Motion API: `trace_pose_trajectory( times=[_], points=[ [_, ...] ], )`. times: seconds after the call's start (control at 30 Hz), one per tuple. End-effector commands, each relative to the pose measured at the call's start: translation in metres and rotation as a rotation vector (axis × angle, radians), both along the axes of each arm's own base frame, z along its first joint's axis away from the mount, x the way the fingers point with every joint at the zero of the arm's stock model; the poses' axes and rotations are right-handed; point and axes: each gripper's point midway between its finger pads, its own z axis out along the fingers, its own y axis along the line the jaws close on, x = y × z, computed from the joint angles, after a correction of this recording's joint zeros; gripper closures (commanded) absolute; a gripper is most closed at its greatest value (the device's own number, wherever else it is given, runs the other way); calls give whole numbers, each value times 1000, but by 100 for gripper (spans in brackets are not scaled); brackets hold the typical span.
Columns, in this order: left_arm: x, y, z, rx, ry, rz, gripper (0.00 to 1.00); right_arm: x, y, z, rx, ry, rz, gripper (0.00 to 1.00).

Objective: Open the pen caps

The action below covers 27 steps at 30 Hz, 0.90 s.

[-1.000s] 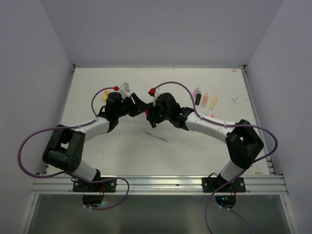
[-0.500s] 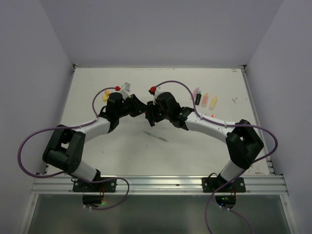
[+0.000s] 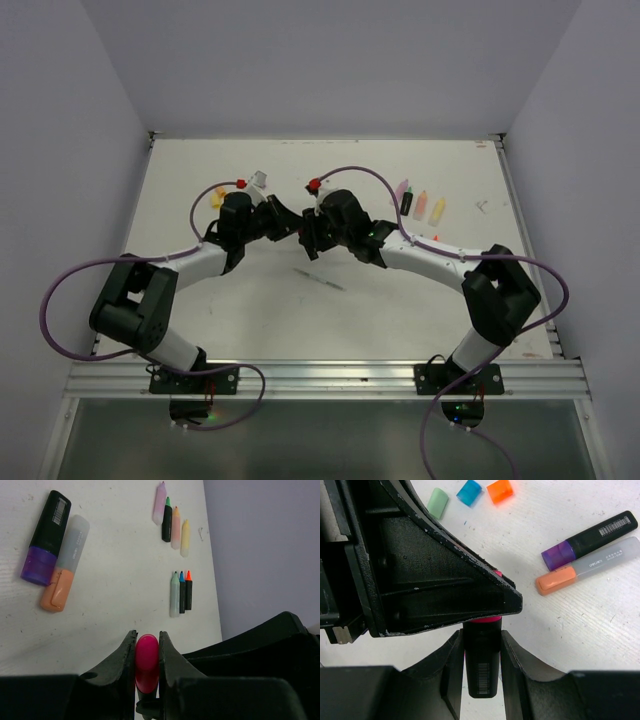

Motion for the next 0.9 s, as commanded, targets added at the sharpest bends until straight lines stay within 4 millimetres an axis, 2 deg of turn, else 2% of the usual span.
trace_pose_trajectory(
  times=[0.0, 0.17, 0.2, 0.23, 0.27, 0.4, 0.5, 0.57, 0.63, 0.73, 0.87],
  points=[
    [-4, -11, 19, -88, -33, -45, 100, 3, 9, 2, 33, -24, 14, 67],
    [-2, -11, 27, -103, -43, -30, 100, 2, 10, -2, 27, -16, 20, 69],
    [-2, -11, 30, -108, -46, -27, 100, 1, 9, -4, 22, -16, 20, 72],
    [0, -10, 31, -107, -50, -20, 100, 1, 8, -6, 16, -14, 18, 89],
    [1, -10, 34, -109, -55, -15, 100, -1, 7, -9, 4, -7, 16, 100],
    [17, -9, 47, -112, -86, 5, 100, -13, -6, -25, -57, 23, -7, 100],
    [37, 2, 54, -124, -91, 23, 100, -31, -30, -45, -117, 63, -63, 100],
    [59, 22, 59, -160, -92, 73, 100, -41, -40, -51, -129, 88, -73, 100],
    [76, 40, 65, -166, -108, 104, 100, -54, -48, -54, -118, 116, -72, 100],
    [97, 54, 76, -170, -156, 131, 100, -69, -55, -53, -117, 126, -54, 100],
    [116, 60, 84, -191, -186, 137, 100, -86, -63, -52, -115, 156, -37, 100]
  ],
)
